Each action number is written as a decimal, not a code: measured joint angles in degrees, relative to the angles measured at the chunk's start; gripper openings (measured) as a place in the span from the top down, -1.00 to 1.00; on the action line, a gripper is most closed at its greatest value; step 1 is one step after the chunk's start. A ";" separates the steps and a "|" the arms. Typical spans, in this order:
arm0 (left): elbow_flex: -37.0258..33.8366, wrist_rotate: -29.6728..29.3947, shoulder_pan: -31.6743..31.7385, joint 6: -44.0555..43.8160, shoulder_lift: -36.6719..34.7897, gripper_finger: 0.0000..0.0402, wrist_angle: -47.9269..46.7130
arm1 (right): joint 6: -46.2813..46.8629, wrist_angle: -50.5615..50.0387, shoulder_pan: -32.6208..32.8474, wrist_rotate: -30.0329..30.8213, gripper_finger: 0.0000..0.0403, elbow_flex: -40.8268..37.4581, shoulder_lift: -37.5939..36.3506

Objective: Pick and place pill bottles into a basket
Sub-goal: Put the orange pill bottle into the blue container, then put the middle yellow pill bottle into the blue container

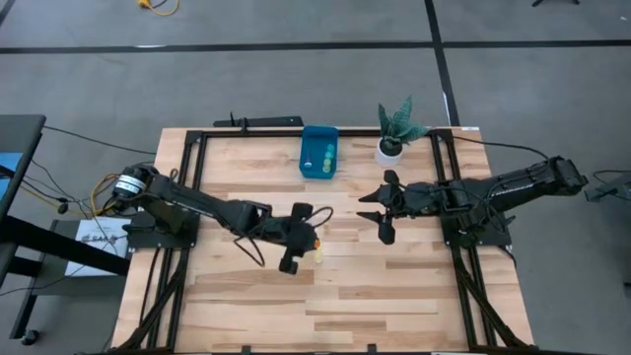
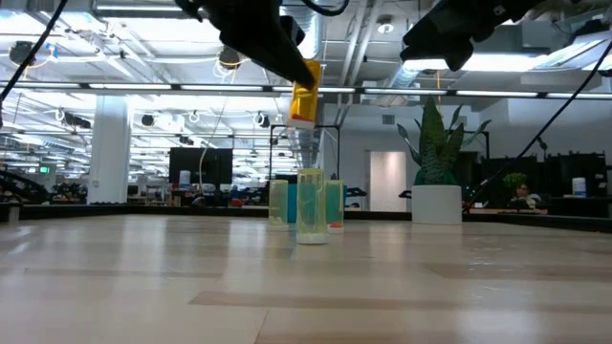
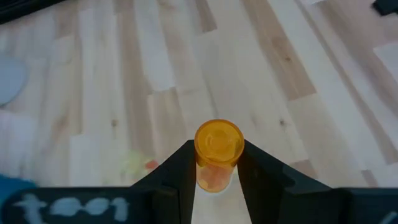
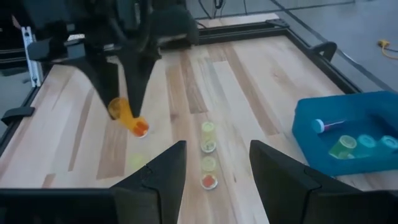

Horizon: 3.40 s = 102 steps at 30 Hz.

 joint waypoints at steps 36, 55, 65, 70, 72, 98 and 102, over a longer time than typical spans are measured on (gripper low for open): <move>-0.91 36.75 45.81 21.44 -4.10 0.54 4.35 | -5.89 -2.19 -3.86 0.23 0.16 -0.04 0.42; -0.17 53.91 59.24 22.99 12.01 0.54 17.44 | -5.45 -1.22 -8.46 -0.15 0.16 -0.02 0.72; 0.35 53.79 58.17 22.76 12.86 0.54 16.65 | -5.47 -1.24 -9.83 -0.22 0.16 -0.02 0.72; 0.35 52.81 57.02 23.02 12.84 0.46 14.89 | -5.47 -1.24 -9.83 -0.22 0.16 -0.02 0.72; 0.35 51.94 56.60 22.99 12.84 0.42 14.92 | -5.47 -1.24 -9.83 -0.22 0.16 -0.02 0.72; 0.33 56.87 53.69 24.03 8.39 0.36 -11.52 | -0.74 -4.62 -9.67 -0.39 0.16 -0.02 8.43; 0.33 59.69 51.26 25.88 2.14 0.36 -17.80 | 0.20 1.06 -9.04 -0.12 0.16 -0.02 11.22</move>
